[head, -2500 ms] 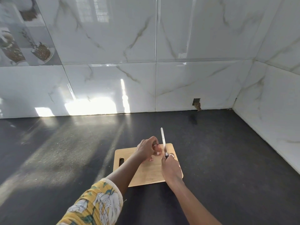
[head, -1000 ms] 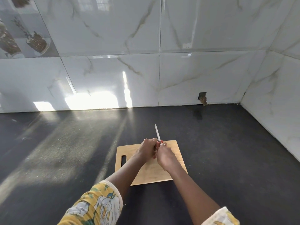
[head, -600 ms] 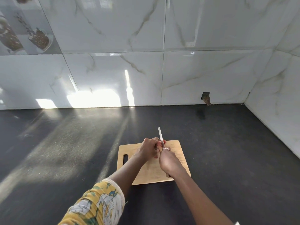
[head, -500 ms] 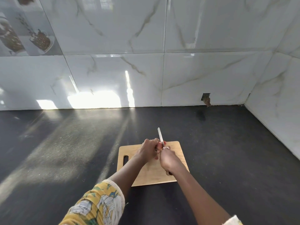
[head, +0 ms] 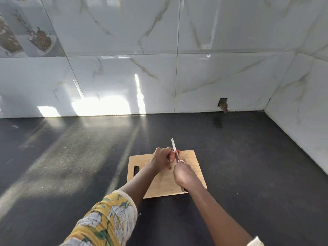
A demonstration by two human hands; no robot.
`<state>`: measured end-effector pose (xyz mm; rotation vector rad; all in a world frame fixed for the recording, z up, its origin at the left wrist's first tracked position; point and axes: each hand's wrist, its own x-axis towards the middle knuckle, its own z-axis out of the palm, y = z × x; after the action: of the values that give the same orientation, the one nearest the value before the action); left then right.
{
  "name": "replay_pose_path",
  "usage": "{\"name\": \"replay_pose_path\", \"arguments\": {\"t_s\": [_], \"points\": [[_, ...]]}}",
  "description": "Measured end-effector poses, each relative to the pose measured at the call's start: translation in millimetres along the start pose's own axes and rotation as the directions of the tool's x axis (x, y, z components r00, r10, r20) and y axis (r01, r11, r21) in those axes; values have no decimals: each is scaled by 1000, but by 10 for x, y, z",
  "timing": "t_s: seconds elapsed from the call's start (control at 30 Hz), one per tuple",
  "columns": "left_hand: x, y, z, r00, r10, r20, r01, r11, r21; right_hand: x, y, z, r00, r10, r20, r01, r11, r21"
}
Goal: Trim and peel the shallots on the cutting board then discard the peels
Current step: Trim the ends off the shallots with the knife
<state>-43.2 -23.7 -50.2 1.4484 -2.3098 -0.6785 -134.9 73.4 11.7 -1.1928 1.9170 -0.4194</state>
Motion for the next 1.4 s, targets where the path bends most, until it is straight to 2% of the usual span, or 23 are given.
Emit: {"name": "replay_pose_path", "arguments": {"t_s": [0.07,0.17,0.33,0.43,0.5,0.6,0.77,0.97,1.23,1.4], "points": [[-7,-27,11,1000,27,9,-27,1000,-8,39,-56,-32,1000,17,18,-16,998,-59],[-13,-37,17,999,43,-3,-43,998,-47,120,-142,-94,996,86,22,-86,996,-15],[-40,-31,42,999,42,-31,-45,995,-94,136,-82,-1,1000,-4,-12,3,995,-104],[-29,32,-8,999,-25,-27,24,1000,-17,11,40,47,997,-73,1,72,984,-164],[-19,53,-46,999,-55,4,54,998,27,-72,177,148,998,-63,-28,57,978,-200],[-23,36,-68,999,-52,-13,52,999,2,-105,281,288,995,-55,-89,27,957,-287],[-46,40,-111,997,-77,5,77,997,-17,-92,258,313,993,-71,-89,38,943,-330],[-27,193,-385,975,-144,169,128,986,106,-133,257,310,992,-70,-102,33,945,-325],[-87,197,-159,997,-77,1,73,954,291,-96,269,206,998,16,-65,-26,988,-152],[-19,137,-257,994,-46,104,29,987,160,-82,240,177,999,10,-52,-15,995,-103]]}}
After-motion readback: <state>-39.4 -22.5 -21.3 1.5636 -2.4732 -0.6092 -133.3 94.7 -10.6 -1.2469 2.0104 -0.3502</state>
